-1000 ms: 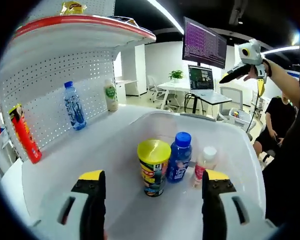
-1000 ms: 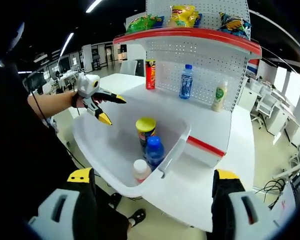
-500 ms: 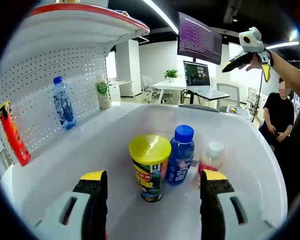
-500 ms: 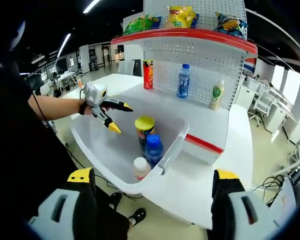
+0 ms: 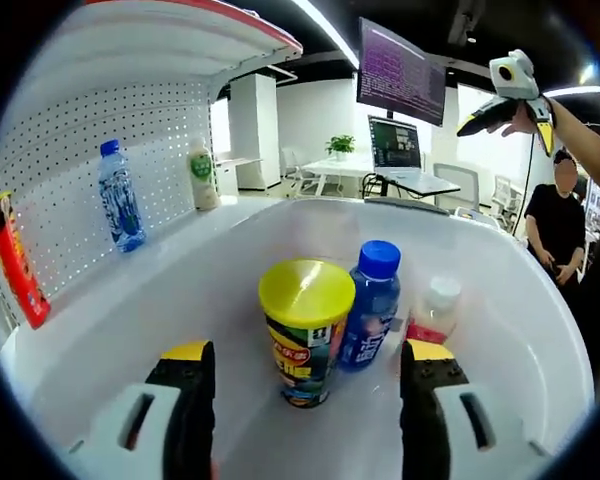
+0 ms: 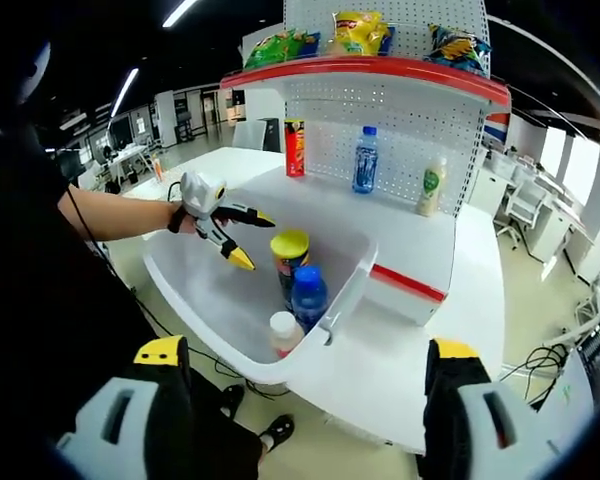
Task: Place the items from the shopping basket onto the snack and drink counter
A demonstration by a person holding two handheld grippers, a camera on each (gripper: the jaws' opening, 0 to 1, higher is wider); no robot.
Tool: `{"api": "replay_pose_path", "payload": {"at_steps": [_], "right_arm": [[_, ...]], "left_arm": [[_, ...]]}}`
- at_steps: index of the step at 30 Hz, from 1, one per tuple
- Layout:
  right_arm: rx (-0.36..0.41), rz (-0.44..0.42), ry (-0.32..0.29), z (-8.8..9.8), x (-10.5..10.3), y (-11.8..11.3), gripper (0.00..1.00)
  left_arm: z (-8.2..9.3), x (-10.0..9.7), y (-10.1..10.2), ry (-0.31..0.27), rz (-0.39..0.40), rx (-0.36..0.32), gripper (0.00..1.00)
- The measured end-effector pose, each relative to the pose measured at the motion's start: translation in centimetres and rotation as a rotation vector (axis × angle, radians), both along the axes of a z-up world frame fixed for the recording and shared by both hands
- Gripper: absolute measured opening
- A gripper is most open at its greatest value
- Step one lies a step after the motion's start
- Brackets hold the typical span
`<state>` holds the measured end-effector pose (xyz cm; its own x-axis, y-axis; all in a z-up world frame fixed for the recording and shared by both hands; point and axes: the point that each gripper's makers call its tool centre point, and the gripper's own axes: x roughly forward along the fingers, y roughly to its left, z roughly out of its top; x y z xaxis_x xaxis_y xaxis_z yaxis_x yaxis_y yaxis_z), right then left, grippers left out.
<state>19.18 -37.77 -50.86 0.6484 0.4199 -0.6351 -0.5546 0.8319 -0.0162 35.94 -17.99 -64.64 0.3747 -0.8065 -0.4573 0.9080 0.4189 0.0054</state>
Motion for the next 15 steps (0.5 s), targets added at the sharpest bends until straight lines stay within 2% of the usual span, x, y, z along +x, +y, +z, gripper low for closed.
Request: {"api": "replay_pose_path", "payload": {"at_steps": [3, 15], "right_arm": [[-0.006, -0.003, 0.001, 0.0, -0.3, -0.1, 0.95], [-0.011, -0.041, 0.005, 0.1, -1.7, -0.9, 0.95]], "left_arm": [[-0.2, 0.1, -0.5, 0.006, 0.003, -0.023, 0.75], [-1.4, 1.1, -1.7, 0.003, 0.001, -0.031, 0.72]]}}
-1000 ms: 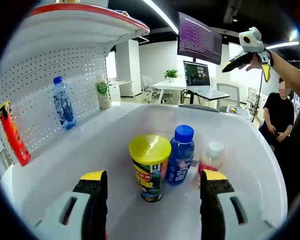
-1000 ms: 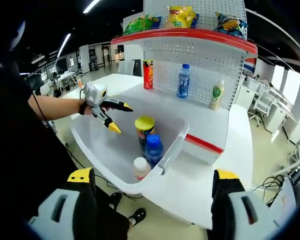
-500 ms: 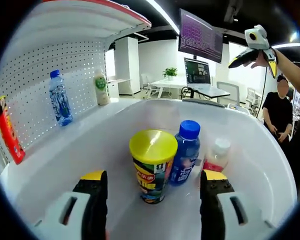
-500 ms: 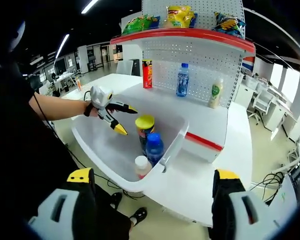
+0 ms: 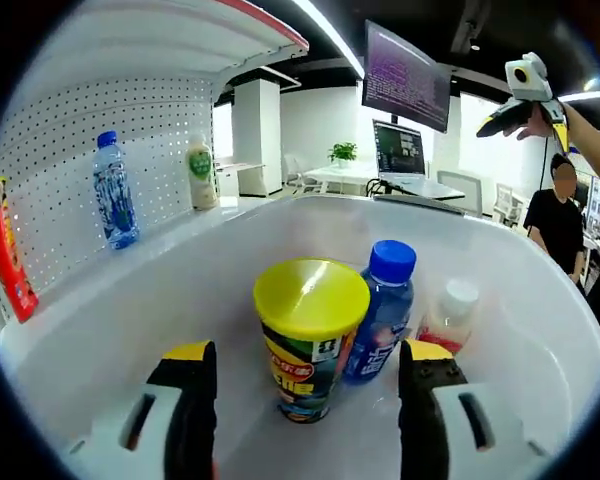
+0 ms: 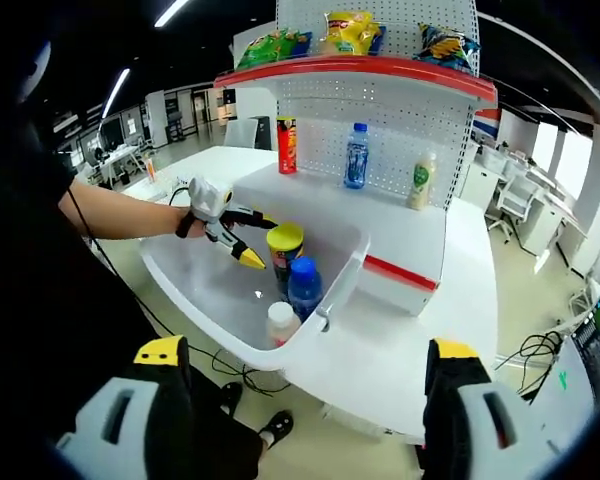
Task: Place the items from the shopping basket onto the snack and drink counter
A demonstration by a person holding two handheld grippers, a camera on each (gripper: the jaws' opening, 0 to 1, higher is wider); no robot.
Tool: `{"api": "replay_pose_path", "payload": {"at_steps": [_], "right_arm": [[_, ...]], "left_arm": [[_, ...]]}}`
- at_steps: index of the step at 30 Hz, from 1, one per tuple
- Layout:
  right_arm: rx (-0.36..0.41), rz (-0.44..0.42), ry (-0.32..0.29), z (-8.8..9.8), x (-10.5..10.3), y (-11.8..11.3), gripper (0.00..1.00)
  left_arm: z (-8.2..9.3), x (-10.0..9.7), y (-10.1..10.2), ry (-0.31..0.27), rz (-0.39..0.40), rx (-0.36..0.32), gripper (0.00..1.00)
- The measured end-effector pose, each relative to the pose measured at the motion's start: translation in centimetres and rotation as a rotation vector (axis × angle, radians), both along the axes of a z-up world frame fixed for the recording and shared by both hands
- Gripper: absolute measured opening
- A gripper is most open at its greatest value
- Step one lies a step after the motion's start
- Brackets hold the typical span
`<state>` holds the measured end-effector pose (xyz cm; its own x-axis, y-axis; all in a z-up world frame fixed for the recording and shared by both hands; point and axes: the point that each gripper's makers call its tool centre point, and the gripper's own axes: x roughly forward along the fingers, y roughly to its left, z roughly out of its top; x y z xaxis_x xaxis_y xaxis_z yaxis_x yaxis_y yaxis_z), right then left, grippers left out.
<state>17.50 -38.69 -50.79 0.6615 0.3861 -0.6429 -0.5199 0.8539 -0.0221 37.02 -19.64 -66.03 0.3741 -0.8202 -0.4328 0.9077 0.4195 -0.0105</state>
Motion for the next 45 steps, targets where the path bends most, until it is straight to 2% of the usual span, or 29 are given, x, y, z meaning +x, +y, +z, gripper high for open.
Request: {"api": "replay_pose_path", "payload": {"at_steps": [6, 15, 19, 34, 45], "right_arm": [[0.007, -0.037, -0.008, 0.1, -0.4, -0.5, 0.96], [0.007, -0.090, -0.016, 0.3, -1.2, -1.4, 0.95], [0.001, -0.118, -0.011, -0.1, -1.4, -1.6, 0.93], [0.014, -0.141, -0.002, -0.4, -1.6, -1.1, 0.91], [0.015, -0.151, -0.005, -0.4, -1.5, -1.3, 0.92]], "left_arm": [[-0.1, 0.5, -0.5, -0.017, 0.007, -0.021, 0.69], [-1.1, 0.5, -1.3, -0.005, 0.003, -0.031, 0.68], [-1.0, 0.9, -1.3, -0.039, 0.010, -0.026, 0.66], [-1.4, 0.8, -2.4, -0.020, -0.016, -0.037, 0.61], [-1.9, 1.0, -2.7, -0.037, -0.020, -0.014, 0.58]]}}
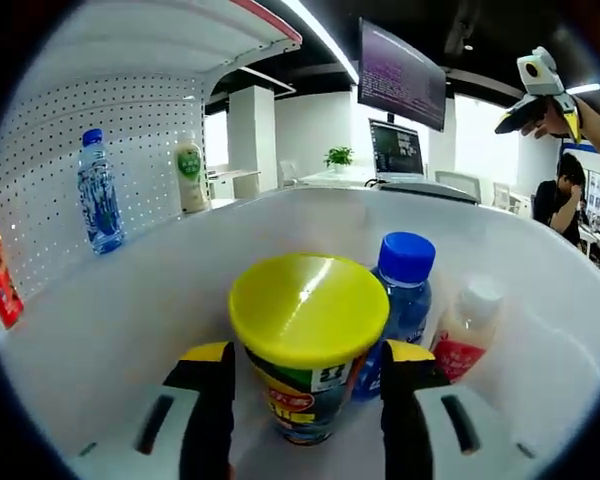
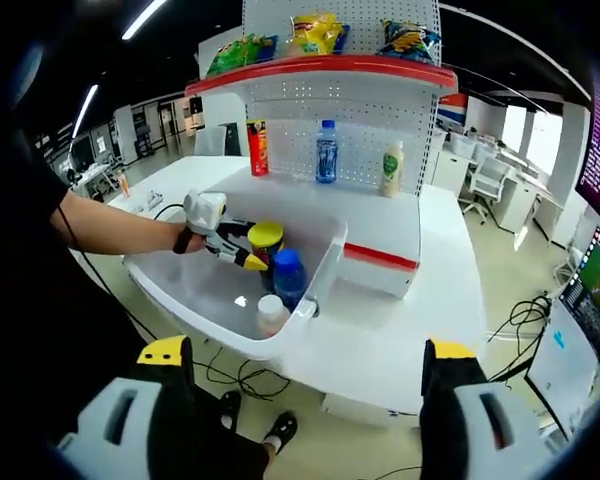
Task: Place the items from the shopping basket onto the snack and drink counter
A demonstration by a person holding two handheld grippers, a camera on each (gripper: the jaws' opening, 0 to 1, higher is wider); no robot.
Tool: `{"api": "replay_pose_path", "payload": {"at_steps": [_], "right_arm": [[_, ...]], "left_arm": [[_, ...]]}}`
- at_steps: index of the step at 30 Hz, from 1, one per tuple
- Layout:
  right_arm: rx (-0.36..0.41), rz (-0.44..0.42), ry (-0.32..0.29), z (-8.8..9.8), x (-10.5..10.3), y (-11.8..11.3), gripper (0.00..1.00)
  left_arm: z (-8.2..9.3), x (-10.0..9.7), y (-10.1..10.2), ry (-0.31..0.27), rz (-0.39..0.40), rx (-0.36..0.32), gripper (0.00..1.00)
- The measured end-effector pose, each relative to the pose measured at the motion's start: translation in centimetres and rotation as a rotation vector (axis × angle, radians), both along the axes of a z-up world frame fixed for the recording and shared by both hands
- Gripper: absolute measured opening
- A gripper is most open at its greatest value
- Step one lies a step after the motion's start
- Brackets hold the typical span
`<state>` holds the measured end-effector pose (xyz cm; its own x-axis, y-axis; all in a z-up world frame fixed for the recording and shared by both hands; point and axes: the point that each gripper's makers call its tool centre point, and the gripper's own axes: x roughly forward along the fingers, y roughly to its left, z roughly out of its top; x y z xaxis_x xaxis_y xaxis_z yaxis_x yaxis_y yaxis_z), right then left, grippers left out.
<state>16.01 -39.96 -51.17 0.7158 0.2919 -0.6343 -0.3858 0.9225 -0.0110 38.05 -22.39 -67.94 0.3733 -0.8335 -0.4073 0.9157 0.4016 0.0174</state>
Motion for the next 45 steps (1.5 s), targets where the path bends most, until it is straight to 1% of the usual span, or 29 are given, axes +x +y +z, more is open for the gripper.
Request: {"api": "replay_pose_path", "payload": {"at_steps": [4, 9, 12, 16, 24, 29, 33, 37, 41, 45], "right_arm": [[-0.006, -0.004, 0.001, 0.1, 0.0, -0.2, 0.91], [-0.005, -0.018, -0.009, 0.4, 0.5, -0.6, 0.91], [-0.001, -0.016, -0.016, 0.4, 0.7, -0.6, 0.91], [-0.012, 0.003, 0.001, -0.1, 0.5, -0.3, 0.87], [0.005, 0.012, 0.007, -0.4, 0.7, 0.4, 0.87], [0.010, 0.008, 0.009, -0.5, 0.8, 0.4, 0.87], [0.011, 0.004, 0.024, -1.0, 0.7, 0.3, 0.86], [0.008, 0.002, 0.017, -1.0, 0.9, 0.3, 0.88], [0.012, 0.003, 0.015, -0.9, 0.9, 0.4, 0.88], [0.006, 0.016, 0.031, -1.5, 0.7, 0.7, 0.87]], "left_arm": [[-0.3, 0.1, -0.1, -0.011, -0.006, 0.018, 0.58], [-0.3, 0.2, -0.1, -0.022, -0.003, 0.026, 0.49], [-0.3, 0.1, -0.2, -0.021, -0.004, 0.025, 0.48], [-0.4, 0.1, -0.2, -0.015, 0.003, 0.024, 0.48], [-0.4, 0.0, -0.2, -0.022, -0.007, 0.030, 0.47], [-0.4, 0.1, -0.2, -0.019, -0.007, 0.018, 0.47], [-0.4, 0.0, -0.2, -0.019, -0.010, 0.020, 0.47], [-0.4, 0.0, -0.2, -0.019, -0.013, 0.021, 0.46], [-0.4, 0.0, -0.2, -0.017, -0.012, 0.024, 0.46], [-0.4, 0.0, -0.1, -0.018, -0.008, 0.026, 0.46]]}}
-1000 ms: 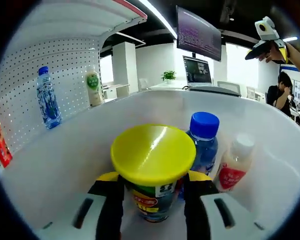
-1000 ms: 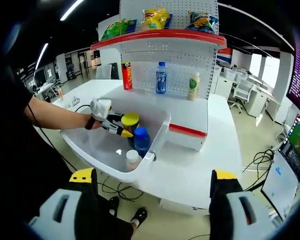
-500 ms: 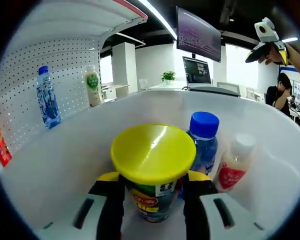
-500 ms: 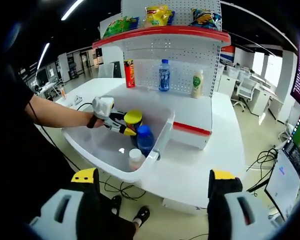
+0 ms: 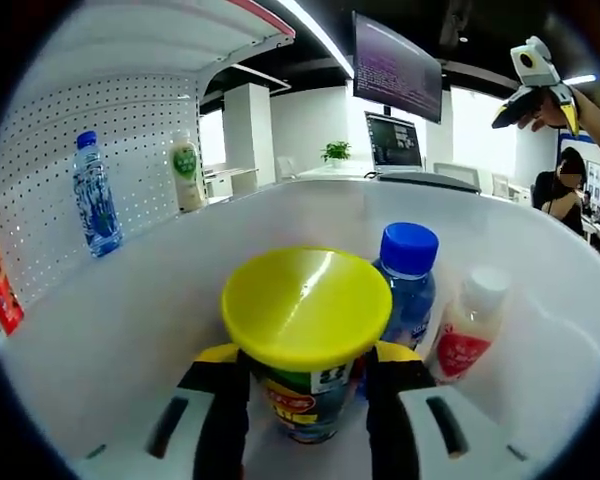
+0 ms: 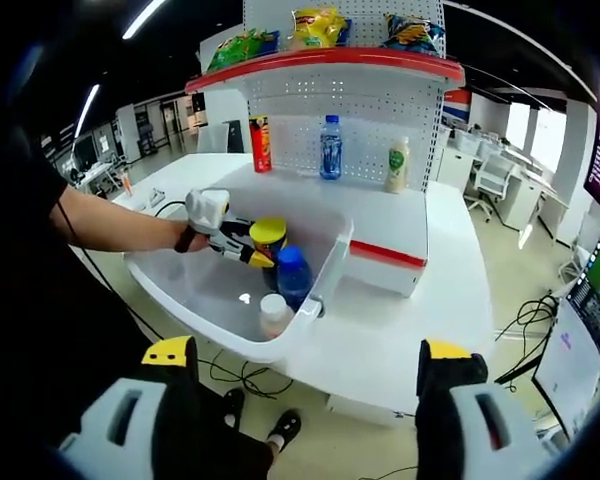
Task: Place the items from the shopping basket onto the snack and drink counter
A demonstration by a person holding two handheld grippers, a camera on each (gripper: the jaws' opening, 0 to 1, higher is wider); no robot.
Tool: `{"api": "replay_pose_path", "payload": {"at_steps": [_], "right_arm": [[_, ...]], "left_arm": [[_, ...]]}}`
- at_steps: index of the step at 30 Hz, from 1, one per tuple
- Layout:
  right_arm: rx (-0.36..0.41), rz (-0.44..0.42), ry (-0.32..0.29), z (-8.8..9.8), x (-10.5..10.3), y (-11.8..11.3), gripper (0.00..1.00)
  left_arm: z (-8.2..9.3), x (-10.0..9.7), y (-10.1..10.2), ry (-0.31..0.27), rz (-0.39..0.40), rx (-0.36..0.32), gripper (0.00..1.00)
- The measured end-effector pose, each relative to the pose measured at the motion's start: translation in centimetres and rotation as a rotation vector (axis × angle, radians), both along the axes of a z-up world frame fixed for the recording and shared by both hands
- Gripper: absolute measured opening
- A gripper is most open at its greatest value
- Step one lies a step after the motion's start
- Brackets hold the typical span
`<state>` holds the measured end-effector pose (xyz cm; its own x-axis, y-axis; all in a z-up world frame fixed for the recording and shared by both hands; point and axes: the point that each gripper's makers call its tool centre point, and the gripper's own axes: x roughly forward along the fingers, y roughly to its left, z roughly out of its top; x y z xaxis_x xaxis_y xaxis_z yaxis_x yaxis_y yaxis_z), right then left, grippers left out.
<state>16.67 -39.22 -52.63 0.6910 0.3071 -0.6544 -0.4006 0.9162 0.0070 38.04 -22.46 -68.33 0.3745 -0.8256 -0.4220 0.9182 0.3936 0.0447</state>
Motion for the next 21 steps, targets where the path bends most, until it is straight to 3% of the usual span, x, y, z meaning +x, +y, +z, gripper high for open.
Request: {"api": "replay_pose_path", "payload": {"at_steps": [19, 21], "right_arm": [[-0.013, 0.025, 0.014, -0.35, -0.40, 0.25, 0.86], [-0.016, 0.024, 0.016, -0.49, -0.40, 0.18, 0.86]], "left_arm": [[0.56, -0.53, 0.56, 0.007, -0.002, 0.011, 0.46], [0.90, -0.42, 0.82, 0.031, 0.014, -0.019, 0.46]]}}
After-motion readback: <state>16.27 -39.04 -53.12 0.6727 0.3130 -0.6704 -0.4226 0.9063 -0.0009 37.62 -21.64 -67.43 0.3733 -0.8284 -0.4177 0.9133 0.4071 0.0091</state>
